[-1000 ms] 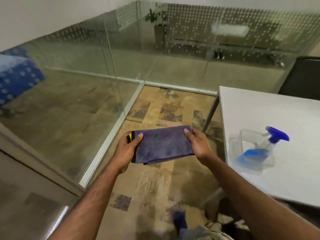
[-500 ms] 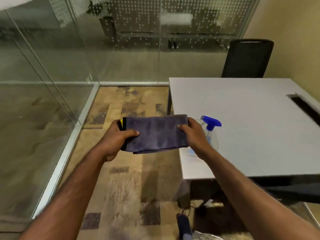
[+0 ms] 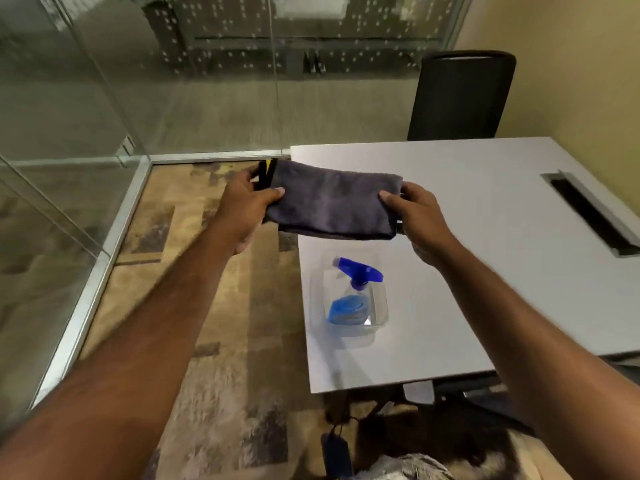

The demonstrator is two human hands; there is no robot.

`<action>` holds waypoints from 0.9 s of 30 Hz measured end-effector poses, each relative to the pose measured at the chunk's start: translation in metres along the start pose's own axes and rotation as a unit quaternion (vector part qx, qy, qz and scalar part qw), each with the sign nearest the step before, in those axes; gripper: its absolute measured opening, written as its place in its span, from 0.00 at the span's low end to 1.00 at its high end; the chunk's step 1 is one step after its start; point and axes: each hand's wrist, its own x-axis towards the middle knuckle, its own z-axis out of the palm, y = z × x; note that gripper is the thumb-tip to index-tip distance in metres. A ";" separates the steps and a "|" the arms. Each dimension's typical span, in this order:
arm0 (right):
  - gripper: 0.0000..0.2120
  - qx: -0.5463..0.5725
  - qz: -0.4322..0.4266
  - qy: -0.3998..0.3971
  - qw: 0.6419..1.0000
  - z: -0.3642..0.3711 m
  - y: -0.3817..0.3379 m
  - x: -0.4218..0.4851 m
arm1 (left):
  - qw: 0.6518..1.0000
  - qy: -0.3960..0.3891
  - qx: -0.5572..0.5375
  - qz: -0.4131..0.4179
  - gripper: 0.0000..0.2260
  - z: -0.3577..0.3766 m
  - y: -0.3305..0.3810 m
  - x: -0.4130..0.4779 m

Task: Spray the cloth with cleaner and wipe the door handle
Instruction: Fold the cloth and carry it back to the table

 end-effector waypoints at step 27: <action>0.16 -0.270 0.132 -0.027 0.953 -0.013 0.192 0.094 | 0.964 -0.033 0.236 -0.120 0.22 0.091 -0.183 0.084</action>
